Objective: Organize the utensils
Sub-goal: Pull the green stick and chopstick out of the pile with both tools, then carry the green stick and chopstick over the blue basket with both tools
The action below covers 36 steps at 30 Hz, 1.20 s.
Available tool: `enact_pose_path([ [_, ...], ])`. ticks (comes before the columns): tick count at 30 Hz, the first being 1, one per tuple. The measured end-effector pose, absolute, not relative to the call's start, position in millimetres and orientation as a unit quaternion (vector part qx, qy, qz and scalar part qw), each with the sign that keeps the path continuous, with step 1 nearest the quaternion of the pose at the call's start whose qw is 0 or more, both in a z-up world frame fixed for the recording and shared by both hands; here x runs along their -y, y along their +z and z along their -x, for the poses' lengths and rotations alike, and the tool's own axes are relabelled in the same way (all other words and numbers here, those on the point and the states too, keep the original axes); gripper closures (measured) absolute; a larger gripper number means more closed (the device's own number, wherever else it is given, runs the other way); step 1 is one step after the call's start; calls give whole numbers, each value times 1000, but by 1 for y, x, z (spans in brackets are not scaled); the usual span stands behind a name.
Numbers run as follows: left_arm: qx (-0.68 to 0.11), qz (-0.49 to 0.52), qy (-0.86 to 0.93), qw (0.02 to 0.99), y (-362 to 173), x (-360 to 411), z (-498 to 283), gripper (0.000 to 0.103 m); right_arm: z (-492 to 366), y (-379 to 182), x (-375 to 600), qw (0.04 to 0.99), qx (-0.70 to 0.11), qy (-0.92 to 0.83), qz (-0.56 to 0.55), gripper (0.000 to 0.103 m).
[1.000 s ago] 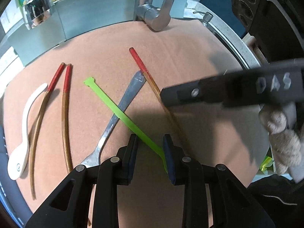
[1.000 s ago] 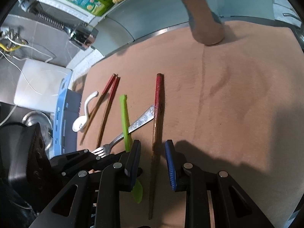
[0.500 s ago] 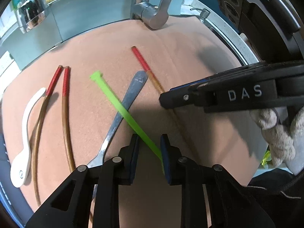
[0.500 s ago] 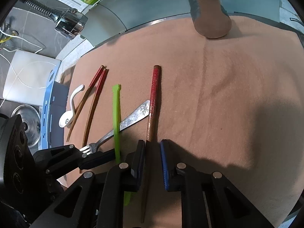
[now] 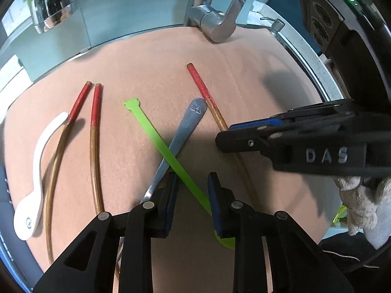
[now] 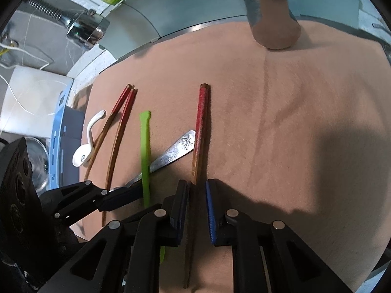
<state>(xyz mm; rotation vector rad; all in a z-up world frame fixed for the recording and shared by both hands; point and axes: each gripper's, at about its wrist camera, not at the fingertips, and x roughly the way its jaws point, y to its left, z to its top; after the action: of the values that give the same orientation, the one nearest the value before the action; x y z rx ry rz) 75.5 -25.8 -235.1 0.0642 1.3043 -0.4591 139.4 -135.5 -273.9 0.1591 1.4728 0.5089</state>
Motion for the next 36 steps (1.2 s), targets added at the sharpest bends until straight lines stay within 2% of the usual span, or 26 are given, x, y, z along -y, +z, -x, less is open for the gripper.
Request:
enact_pose_path([
  [5, -601, -6, -206, 772, -235, 13, -78, 95, -139, -275, 140, 709, -661, 228, -85, 95],
  [8, -601, 11, -206, 772, -235, 6, -75, 97, -138, -276, 147, 706, -661, 228, -111, 96],
  [19, -583, 82, -210, 780, -222, -23, -60, 98, -129, -283, 168, 675, -666, 227, -221, 96],
  [27, -561, 93, -203, 797, -205, -38, -57, 98, -129, -250, 158, 704, -635, 237, -212, 96],
  [36, -530, 96, -175, 824, -173, -89, -43, 98, -125, -215, 101, 708, -615, 287, -195, 96],
])
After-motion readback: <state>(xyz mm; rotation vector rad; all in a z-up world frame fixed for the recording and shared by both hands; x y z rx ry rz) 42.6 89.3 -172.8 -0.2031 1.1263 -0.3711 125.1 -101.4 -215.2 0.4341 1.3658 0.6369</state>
